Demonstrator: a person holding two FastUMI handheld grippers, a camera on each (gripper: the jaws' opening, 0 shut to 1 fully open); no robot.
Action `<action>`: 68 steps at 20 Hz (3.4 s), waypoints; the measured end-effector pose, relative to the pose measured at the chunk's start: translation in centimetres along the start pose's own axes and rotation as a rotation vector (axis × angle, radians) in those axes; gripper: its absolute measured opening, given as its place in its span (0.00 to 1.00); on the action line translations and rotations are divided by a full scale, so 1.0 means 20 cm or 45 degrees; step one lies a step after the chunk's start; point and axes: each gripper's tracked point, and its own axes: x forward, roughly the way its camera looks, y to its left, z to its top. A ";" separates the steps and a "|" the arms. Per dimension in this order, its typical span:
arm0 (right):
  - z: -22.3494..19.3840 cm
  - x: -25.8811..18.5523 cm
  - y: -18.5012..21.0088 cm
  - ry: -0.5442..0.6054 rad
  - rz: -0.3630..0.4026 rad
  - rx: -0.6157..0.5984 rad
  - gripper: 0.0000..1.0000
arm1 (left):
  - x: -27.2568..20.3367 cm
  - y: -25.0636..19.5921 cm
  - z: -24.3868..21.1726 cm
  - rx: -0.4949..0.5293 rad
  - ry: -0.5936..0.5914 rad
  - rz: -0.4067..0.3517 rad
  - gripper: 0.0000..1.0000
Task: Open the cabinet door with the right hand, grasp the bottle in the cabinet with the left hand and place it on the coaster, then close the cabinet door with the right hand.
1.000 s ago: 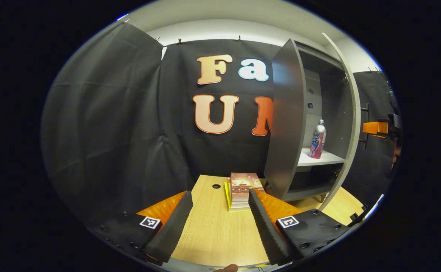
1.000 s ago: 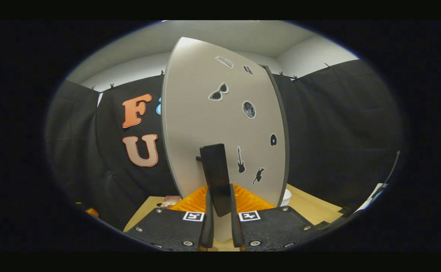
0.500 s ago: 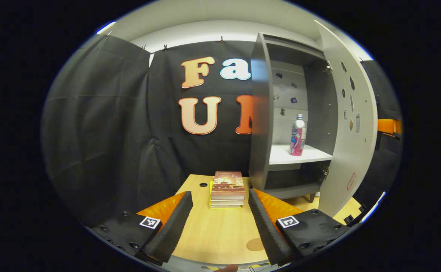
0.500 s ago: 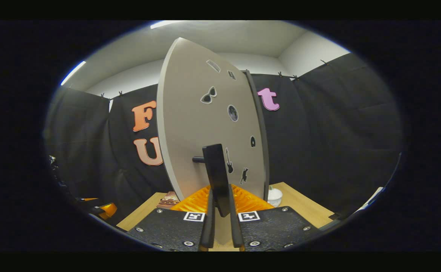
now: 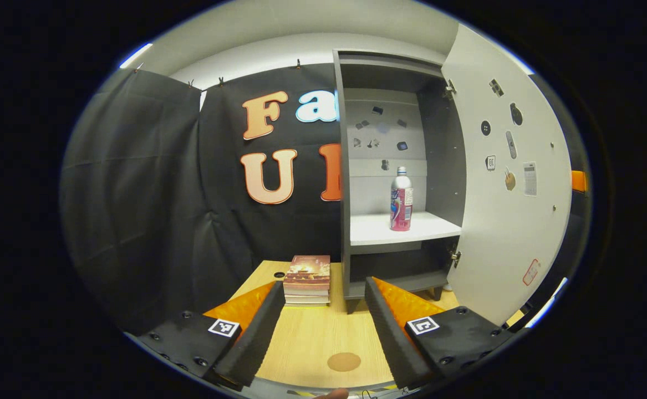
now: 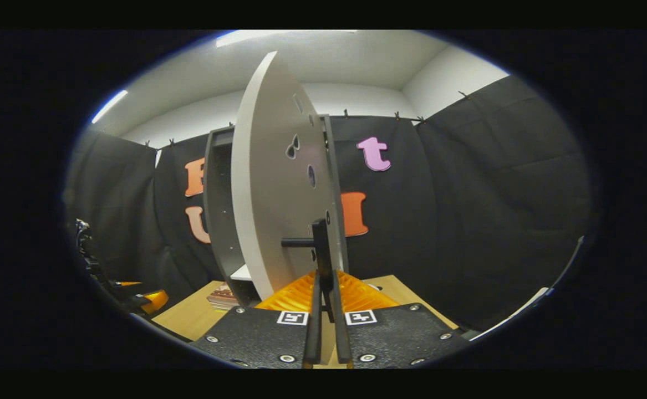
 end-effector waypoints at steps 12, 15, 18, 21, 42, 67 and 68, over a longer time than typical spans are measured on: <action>0.03 -0.06 -0.31 0.005 -0.001 0.036 0.00 | 0.07 -0.16 0.08 -0.036 -0.035 -0.032 0.94; 0.03 -0.16 -0.28 -0.016 -0.034 0.022 0.05 | 0.19 -0.23 0.13 -0.045 -0.065 -0.067 0.94; 0.06 -0.28 -0.23 -0.047 -0.079 -0.031 0.04 | 0.37 -0.36 0.22 -0.049 -0.122 -0.136 0.95; 0.11 -0.39 -0.12 -0.084 -0.098 -0.098 0.00 | 0.57 -0.51 0.32 -0.050 -0.188 -0.207 0.95; -0.07 -0.04 0.18 0.043 -0.236 0.020 0.11 | 1.83 -1.12 0.45 -0.042 -0.205 -0.398 0.95; -0.52 -0.35 0.17 0.392 0.041 0.050 0.16 | 0.58 -0.34 -0.83 0.050 0.002 -0.137 0.85; -0.55 -0.35 0.17 0.408 0.040 0.050 0.16 | 0.58 -0.34 -0.91 0.043 0.024 -0.141 0.84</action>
